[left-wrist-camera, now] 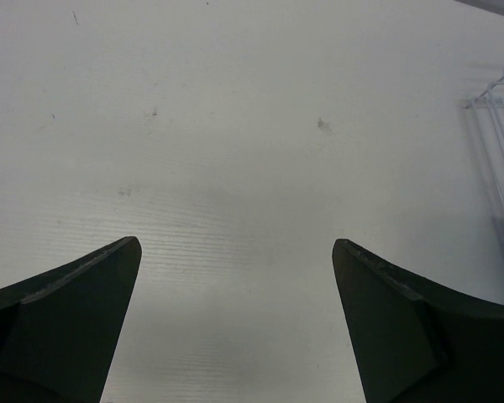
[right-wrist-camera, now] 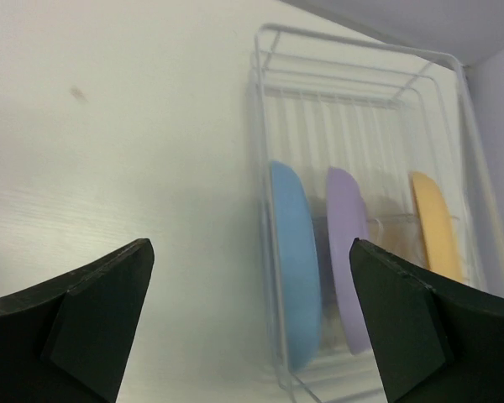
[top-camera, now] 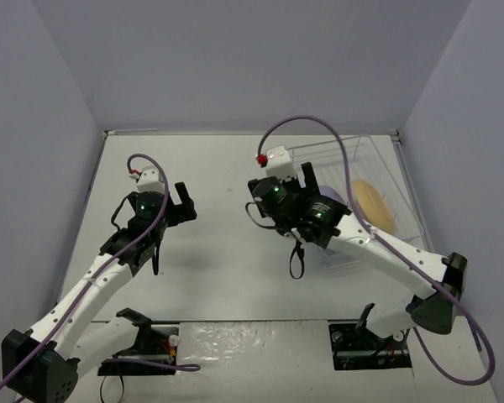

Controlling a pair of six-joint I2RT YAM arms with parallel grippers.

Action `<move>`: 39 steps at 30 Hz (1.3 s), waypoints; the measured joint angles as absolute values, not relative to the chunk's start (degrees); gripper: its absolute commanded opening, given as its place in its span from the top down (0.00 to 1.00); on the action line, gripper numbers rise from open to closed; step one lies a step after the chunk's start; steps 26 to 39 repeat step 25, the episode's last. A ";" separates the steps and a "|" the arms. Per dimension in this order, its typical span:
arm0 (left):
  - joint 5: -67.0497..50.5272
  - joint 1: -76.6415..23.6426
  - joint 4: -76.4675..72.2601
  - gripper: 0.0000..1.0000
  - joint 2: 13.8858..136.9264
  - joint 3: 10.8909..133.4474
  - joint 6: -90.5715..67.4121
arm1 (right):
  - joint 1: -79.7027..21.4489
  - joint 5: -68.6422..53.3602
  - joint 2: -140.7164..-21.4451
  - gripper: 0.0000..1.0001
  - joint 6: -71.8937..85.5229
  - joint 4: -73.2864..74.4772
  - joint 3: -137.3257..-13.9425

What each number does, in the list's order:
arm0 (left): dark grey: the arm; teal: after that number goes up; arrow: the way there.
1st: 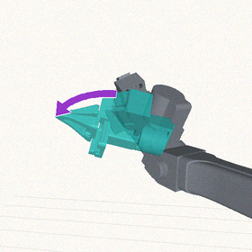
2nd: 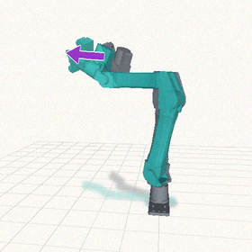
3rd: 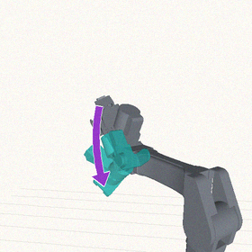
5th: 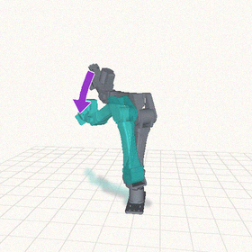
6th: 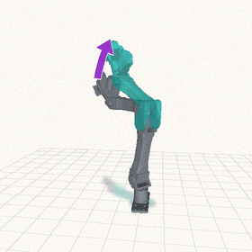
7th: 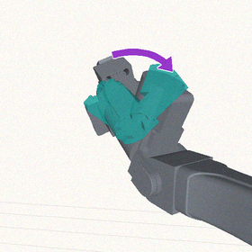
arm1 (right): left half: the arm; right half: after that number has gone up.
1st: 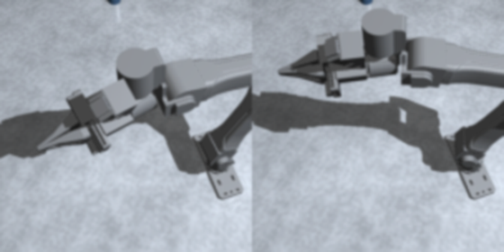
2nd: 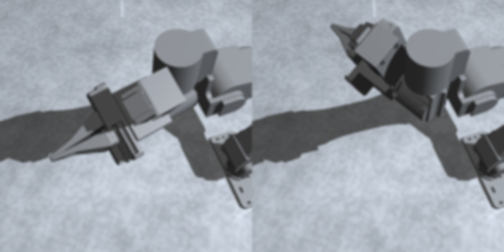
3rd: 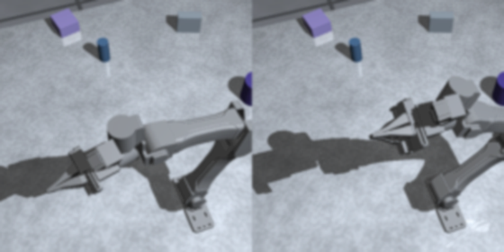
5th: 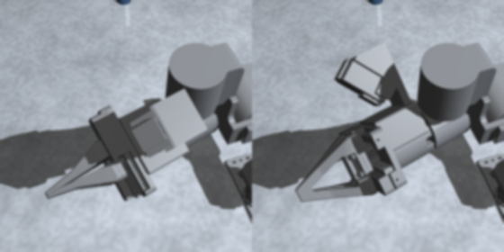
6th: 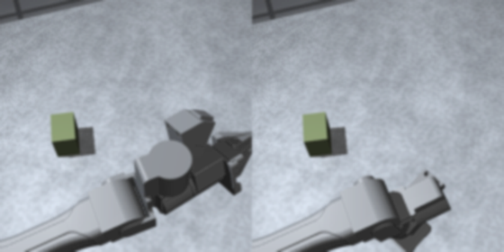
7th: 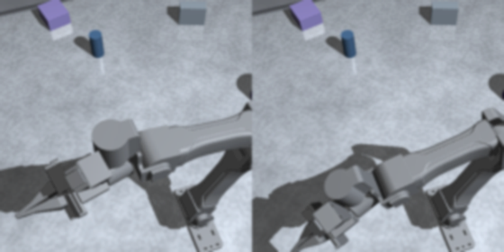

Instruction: Load the plates into the dish rack

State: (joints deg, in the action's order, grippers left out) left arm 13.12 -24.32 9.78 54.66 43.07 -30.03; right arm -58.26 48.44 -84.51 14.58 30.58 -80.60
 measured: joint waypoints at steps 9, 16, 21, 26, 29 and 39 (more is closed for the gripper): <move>18.27 -23.23 15.39 0.03 50.70 45.67 -28.99 | -41.60 40.43 -63.05 0.00 17.62 13.40 -67.16; 20.09 -14.32 19.59 0.03 46.27 45.27 -28.95 | -29.40 40.87 -54.52 0.00 24.22 14.29 -55.07; 17.21 -4.60 20.38 0.03 41.80 43.59 -29.12 | -27.42 40.92 -51.49 0.00 27.41 15.53 -53.04; 14.78 -3.73 20.81 0.03 40.75 43.09 -29.12 | -27.42 40.98 -50.66 0.00 28.82 15.67 -53.04; 14.78 -3.73 20.81 0.03 40.75 43.09 -29.12 | -27.42 40.98 -50.66 0.00 28.82 15.67 -53.04; 14.78 -3.73 20.81 0.03 40.75 43.09 -29.12 | -27.42 40.98 -50.66 0.00 28.82 15.67 -53.04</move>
